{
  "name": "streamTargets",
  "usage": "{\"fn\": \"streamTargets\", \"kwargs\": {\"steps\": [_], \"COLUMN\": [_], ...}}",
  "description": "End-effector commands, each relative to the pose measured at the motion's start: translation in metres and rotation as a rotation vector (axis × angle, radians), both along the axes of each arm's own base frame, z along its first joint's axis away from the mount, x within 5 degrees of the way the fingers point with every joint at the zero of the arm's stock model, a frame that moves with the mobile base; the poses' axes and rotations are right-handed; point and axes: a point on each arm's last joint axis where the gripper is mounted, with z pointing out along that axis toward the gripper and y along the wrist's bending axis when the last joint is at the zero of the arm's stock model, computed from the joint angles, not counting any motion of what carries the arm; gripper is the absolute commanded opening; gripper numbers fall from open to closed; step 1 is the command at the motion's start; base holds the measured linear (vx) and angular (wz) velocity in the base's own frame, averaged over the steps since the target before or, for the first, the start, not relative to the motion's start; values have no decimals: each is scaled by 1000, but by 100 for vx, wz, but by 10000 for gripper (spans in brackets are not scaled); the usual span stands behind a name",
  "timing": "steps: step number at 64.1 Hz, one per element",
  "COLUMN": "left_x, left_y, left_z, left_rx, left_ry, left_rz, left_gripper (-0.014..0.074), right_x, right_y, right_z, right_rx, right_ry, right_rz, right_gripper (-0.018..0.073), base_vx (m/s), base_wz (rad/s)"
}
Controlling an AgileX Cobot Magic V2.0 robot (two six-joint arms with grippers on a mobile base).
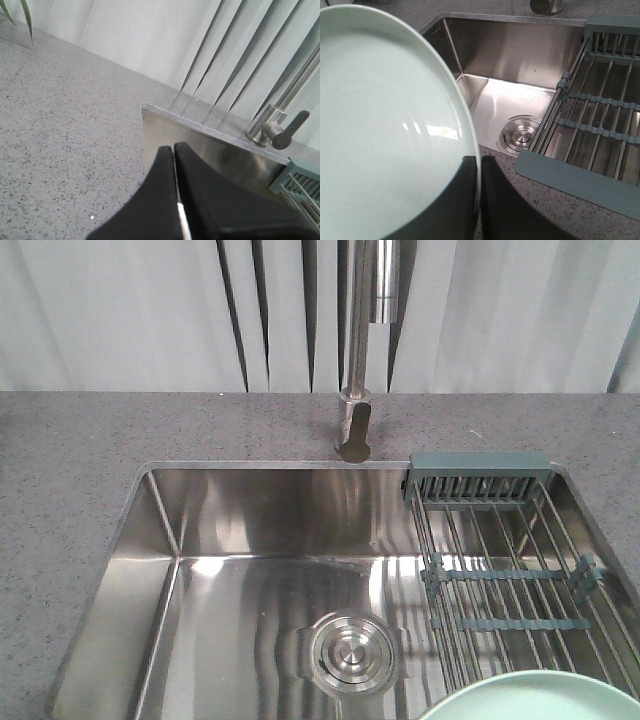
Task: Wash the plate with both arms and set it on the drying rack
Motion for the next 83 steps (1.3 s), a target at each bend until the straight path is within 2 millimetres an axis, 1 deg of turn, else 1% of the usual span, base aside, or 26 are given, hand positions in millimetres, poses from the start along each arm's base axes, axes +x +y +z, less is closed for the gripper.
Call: {"fn": "streamTargets", "kwargs": {"steps": [1,4,8,20,26,41,44,50,55,61,68,75,79,83], "left_x": [-2,-2,-2,-3,-5,-21,-24,-25,-22,-16,-6,11,24,41], "left_y": [2,2,2,6,8,8,8,5,1,-4,-10,-17,-23,-30], "left_z": [19,19,20,28,38,90,98,113,123,137,156,173,179,183], "left_rx": [-37,-48,-133,-535,-600,-573,-573,-546,-485,-420,-323,-257,-249,-226], "left_ry": [-125,-124,-127,-181,-226,-376,-392,-375,-333,-273,-209,-140,-93,-36], "left_rz": [22,22,23,44,48,2,-9,-34,-54,-86,-128,-191,-244,-317], "left_gripper": [-6,-6,-6,-6,-6,-6,-4,8,33,81,169,272,320,358], "right_x": [4,4,4,4,4,4,4,4,4,4,4,4,4,4], "right_y": [1,1,1,1,1,1,1,1,1,1,1,1,1,1], "right_z": [12,12,12,12,12,12,12,12,12,12,12,12,12,12], "right_rx": [49,49,49,49,49,49,49,49,49,49,49,49,49,49], "right_ry": [-61,-61,-61,-61,-61,-61,-61,-61,-61,-61,-61,-61,-61,-61], "right_rz": [-19,-19,-19,-19,-19,-19,-19,-19,-19,-19,-19,-19,-19,-19], "right_gripper": [-4,-4,-4,-4,-4,-4,-4,-4,-4,-4,-4,-4,-4,-4], "base_vx": [0,0,0,0,0,0,0,0,0,0,0,0,0,0], "base_wz": [0,0,0,0,0,0,0,0,0,0,0,0,0,0]}}
